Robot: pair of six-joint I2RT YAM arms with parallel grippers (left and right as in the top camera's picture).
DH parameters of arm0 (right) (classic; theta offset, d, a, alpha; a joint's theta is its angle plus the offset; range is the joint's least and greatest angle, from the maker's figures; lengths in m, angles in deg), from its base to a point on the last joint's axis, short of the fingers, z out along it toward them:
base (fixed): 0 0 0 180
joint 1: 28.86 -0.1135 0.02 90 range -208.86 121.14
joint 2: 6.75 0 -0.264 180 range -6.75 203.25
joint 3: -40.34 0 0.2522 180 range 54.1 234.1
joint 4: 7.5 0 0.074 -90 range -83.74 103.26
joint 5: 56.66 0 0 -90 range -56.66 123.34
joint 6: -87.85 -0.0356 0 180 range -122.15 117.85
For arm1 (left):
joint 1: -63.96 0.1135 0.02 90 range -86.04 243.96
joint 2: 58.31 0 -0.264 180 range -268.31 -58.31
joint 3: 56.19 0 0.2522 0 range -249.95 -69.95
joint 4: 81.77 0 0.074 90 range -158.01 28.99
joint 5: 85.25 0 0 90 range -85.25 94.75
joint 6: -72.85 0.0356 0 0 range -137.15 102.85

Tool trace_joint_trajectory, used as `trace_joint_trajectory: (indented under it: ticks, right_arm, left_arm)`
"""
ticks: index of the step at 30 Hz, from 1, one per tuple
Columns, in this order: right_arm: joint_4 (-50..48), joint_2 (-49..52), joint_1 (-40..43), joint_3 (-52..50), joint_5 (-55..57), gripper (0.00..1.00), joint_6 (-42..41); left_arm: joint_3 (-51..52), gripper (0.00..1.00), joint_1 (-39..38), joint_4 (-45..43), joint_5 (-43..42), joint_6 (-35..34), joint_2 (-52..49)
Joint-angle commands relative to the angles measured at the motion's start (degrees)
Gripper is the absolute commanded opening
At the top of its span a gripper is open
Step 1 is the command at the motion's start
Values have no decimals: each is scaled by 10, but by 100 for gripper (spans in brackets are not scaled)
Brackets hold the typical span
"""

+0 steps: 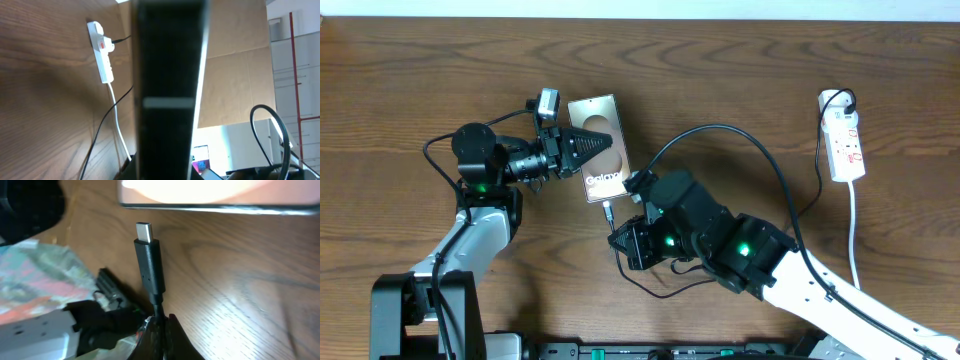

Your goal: Plug charger to phone and switch on socket

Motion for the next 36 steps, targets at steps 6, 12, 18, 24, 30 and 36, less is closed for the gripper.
trace_joint_trajectory:
  ticks: [6,12,18,24,30,36]
  right_arm:
    - [30,-50,19,-2,-72,1,46]
    - [-25,-57,19,-65,-28,1,24]
    - [-114,-57,19,-107,-54,1,8]
    - [-113,-56,31,-107,-43,1,8]
    - [-122,-42,46,-107,-41,1,8]
    - [-136,-41,45,-107,-47,1,7]
  left_arm:
    - [-12,8,2,-9,2,-5,5]
    - [-12,8,2,-9,3,-5,5]
    - [-12,7,2,-9,3,-5,5]
    - [-12,8,2,-9,7,-5,5]
    - [-12,7,2,-9,7,-5,5]
    - [-12,7,2,-9,7,-5,5]
